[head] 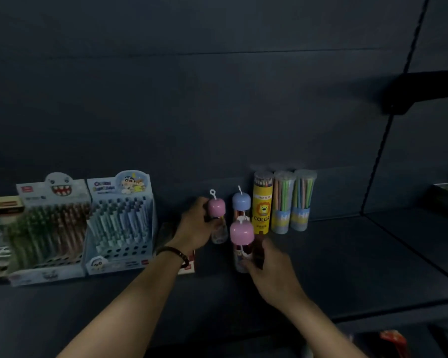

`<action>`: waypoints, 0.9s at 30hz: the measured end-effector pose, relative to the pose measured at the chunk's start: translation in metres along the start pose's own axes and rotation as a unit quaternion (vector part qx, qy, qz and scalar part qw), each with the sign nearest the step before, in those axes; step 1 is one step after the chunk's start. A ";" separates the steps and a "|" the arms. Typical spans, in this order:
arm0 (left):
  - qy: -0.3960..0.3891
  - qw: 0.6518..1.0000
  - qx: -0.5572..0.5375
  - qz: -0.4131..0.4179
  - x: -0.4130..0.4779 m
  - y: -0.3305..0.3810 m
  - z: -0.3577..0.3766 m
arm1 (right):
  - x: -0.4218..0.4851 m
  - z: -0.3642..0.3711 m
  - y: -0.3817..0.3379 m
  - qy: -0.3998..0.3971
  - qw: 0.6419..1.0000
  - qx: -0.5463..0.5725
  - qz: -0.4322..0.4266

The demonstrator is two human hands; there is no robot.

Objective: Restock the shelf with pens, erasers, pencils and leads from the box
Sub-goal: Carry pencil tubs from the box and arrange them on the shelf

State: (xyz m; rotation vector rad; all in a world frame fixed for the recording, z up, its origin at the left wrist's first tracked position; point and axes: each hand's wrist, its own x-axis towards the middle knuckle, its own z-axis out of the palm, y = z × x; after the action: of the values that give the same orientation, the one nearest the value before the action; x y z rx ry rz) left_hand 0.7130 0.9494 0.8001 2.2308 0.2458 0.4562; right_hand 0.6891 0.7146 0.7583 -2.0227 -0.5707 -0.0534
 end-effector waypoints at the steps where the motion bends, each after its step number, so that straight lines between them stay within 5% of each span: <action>1: -0.006 1.000 0.002 0.009 0.004 -0.002 0.003 | 0.003 0.003 0.000 0.003 1.000 -0.010 -0.007; 10: 0.011 0.998 -0.041 0.045 0.013 -0.008 0.021 | 0.022 0.022 0.002 0.044 0.998 -0.053 0.003; 21: 0.016 1.000 0.009 -0.006 -0.013 -0.002 0.007 | 0.047 0.034 0.004 0.059 0.995 -0.084 -0.003; 27: 0.007 0.997 -0.071 -0.009 -0.052 0.003 0.027 | 0.060 0.043 -0.001 0.054 0.997 -0.049 0.003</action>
State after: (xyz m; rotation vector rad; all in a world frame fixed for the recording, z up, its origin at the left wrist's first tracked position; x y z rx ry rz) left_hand 0.6766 0.9116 0.7736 2.0862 0.2329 0.4646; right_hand 0.7333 0.7739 0.7537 -2.1020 -0.5012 -0.1888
